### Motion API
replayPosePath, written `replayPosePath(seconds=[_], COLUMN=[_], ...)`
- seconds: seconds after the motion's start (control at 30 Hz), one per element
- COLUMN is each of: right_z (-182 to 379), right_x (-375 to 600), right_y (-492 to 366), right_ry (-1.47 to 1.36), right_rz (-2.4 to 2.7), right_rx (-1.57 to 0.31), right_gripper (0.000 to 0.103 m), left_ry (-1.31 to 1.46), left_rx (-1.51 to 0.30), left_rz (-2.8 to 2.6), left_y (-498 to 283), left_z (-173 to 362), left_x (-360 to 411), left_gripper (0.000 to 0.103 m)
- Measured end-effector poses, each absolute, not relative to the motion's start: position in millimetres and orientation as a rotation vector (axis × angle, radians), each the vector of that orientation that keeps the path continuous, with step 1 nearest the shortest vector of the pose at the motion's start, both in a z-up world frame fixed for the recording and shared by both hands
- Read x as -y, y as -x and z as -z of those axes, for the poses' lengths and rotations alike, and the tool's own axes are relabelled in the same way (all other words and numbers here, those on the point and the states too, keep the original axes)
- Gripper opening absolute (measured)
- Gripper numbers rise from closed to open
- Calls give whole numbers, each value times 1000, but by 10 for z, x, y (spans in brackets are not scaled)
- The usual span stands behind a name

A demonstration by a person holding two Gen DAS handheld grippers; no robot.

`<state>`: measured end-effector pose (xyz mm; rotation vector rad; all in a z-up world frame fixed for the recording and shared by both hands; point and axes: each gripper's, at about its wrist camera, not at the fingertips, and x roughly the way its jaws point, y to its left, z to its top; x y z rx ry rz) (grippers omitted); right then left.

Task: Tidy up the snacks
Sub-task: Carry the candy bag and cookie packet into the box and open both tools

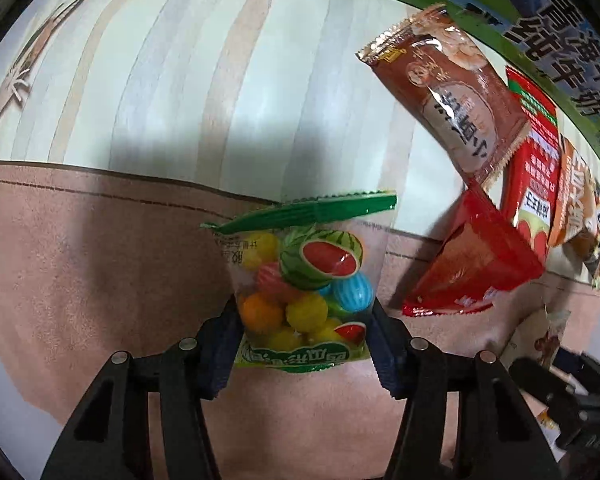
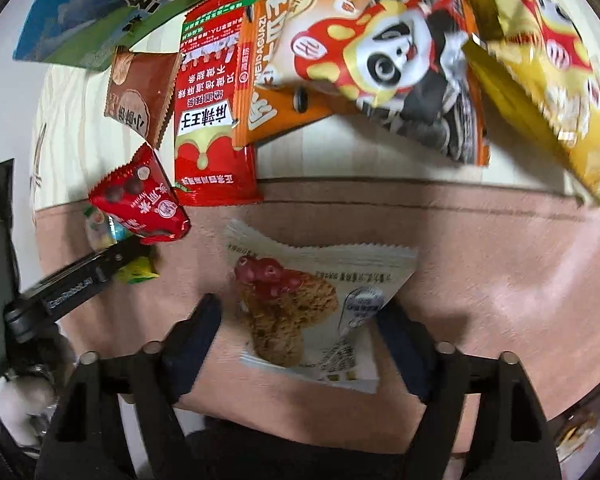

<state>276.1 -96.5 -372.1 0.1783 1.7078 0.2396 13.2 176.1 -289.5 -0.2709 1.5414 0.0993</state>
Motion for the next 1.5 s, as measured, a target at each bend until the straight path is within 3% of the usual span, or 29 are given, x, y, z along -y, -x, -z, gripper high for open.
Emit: replayPosePath(seconds=[0.17, 0.2, 0.23, 0.33, 0.53, 0.77, 0.97, 1.1, 1.2, 1.5], right_z=[3816, 3825, 3824, 3803, 3531, 2647, 1708, 1458, 1467, 1962], right_x=[983, 961, 941, 1050, 1115, 1181, 1357, 1405, 1500, 1508], right_y=[-2565, -2537, -2508, -2320, -2238, -2463, -3287, -4031, -4613, -5828], right_ry=[-180, -157, -114, -105, -170, -270, -253, -161, -93, 8], right_rz=[-187, -168, -134, -136, -186, -320, -366, -297, -238, -136], right_rx=[-1682, -1670, -1650, -1611, -1579, -1460, -1305, -1258, -1274, -1399], right_gripper=[82, 76, 60, 57, 55, 55, 54, 54, 54, 54], left_ry=[264, 254, 245, 223, 236, 251, 226, 153, 99, -10], left_rx=[-1516, -1507, -1496, -1477, -1469, -1324, -1195, -1171, -1201, -1398], left_rz=[-111, -117, -124, -132, -98, 11, 111, 106, 70, -35], left_y=[-196, -179, -96, -16, 209, 76, -666, -1346, -1894, -3063], left_z=[2886, 2869, 2776, 2655, 2520, 1594, 695, 375, 390, 1126], left_x=[-1685, -1678, -1611, -1546, -1349, -1156, -910, -810, -794, -973], left_gripper=[54, 50, 50, 50, 50, 50, 50, 50, 50, 50])
